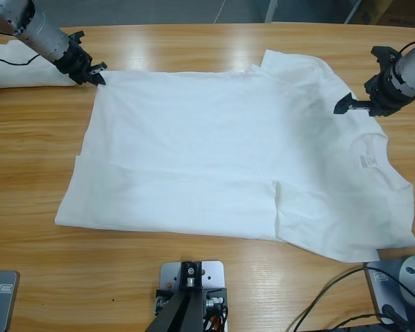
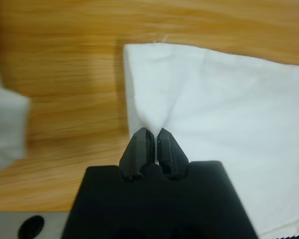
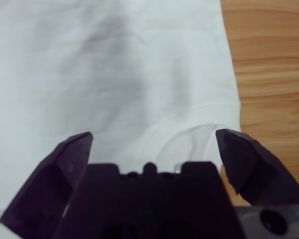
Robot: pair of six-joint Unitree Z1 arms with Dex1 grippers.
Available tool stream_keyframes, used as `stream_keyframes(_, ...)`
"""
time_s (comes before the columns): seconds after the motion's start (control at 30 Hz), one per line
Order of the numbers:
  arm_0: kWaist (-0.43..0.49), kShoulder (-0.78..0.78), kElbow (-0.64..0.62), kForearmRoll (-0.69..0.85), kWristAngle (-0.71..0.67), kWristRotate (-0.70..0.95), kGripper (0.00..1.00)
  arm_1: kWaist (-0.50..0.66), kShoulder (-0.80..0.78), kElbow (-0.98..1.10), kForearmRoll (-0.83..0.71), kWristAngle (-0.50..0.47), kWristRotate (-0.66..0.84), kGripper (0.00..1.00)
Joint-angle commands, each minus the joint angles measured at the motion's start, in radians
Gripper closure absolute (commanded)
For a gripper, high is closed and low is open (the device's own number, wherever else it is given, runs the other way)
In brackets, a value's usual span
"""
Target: Fold clothes
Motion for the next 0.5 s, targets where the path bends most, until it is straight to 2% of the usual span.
stream_keyframes(0.03, 0.025, 0.073, -0.094, 0.014, 0.032, 0.01, 0.352, -0.018, 0.028, 0.034, -0.017, 0.001, -0.006, 0.009)
stream_keyframes(0.07, 0.025, 0.08, -0.113, 0.014, 0.03, 0.011, 0.223, -0.018, 0.031, 0.034, -0.019, 0.001, -0.006, 0.009)
stream_keyframes(0.1, 0.021, 0.086, -0.128, 0.019, 0.029, 0.011, 0.157, -0.018, 0.034, 0.034, -0.022, 0.001, -0.006, 0.009)
stream_keyframes(0.13, 0.021, 0.091, -0.139, 0.027, 0.029, 0.011, 0.135, -0.018, 0.037, 0.033, -0.027, 0.001, -0.006, 0.009)
stream_keyframes(0.3, 0.021, 0.123, -0.151, 0.061, 0.027, 0.007, 0.15, -0.018, 0.05, 0.031, -0.038, 0.001, -0.006, 0.009)
stream_keyframes(0.5, 0.019, 0.15, -0.187, 0.095, 0.027, 0.0, 0.268, -0.018, 0.065, 0.029, -0.049, 0.003, -0.006, 0.009)
